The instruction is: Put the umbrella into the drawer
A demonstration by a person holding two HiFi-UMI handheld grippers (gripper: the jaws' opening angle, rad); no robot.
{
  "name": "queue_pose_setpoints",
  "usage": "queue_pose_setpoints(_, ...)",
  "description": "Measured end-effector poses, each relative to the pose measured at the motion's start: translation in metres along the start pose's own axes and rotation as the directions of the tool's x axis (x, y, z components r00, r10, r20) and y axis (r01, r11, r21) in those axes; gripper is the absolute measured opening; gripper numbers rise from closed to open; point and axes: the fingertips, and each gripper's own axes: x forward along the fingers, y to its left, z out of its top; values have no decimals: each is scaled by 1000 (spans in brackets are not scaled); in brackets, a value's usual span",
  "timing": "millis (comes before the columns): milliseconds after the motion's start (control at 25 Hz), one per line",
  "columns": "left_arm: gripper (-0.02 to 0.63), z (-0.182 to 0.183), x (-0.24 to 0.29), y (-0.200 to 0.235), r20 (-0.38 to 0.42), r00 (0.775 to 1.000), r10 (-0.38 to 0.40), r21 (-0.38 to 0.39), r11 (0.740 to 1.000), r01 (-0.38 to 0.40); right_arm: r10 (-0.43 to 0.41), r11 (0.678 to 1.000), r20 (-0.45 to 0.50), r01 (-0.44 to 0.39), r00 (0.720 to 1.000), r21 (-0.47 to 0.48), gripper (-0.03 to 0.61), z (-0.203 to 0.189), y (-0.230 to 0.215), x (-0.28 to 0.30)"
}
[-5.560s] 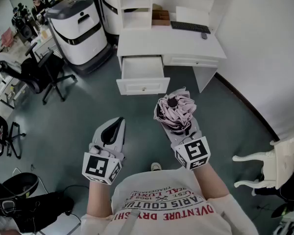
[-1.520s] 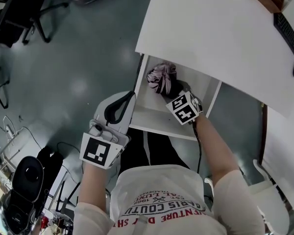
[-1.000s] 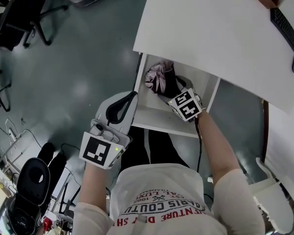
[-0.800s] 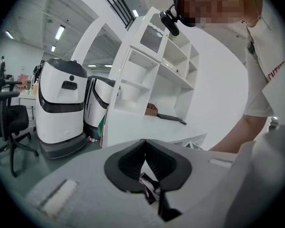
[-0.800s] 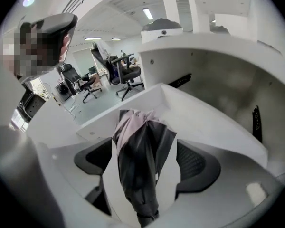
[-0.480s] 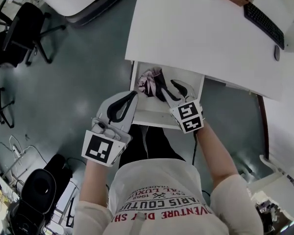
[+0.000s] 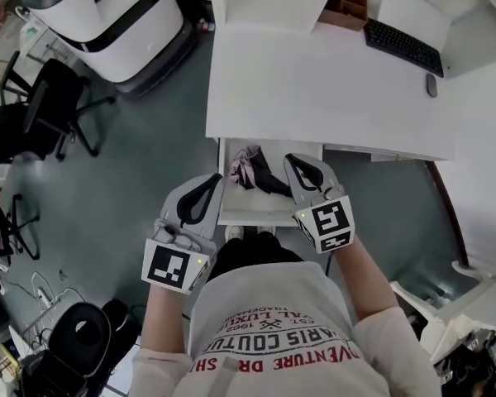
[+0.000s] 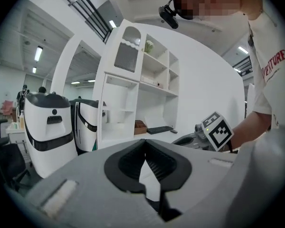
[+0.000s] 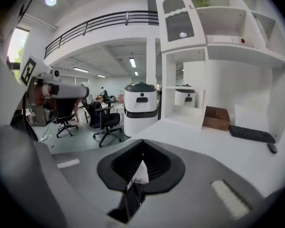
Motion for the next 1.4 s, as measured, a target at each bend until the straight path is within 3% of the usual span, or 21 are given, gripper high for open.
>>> queue_pose_setpoints(240,5,53,-2,-8,49,998,-27,93,995,22,-56,998,185,59,981,-11,0,74,-9,-51)
queue_pose_setpoints(400,3,76,-6,-9,50,999,-14,140,990,7,-103,995,260,104,960,10,0,104,-19,-80)
queue_pose_setpoints(680,4,113,-17,-20,126,991,-46,138,990,29,-169,984,355,177,920,11,0,145,-25,-121)
queue_pose_setpoints(880,3,129,-28,-30,144,987,-70,156,987,47,-163,985,377,174,912,6,0,152,-14,-130)
queue_pose_setpoints(1400,3,127,-34,-14,150,988,-20,129,992,1,-140,988,365,152,921,-5,-2,149,-3,-126)
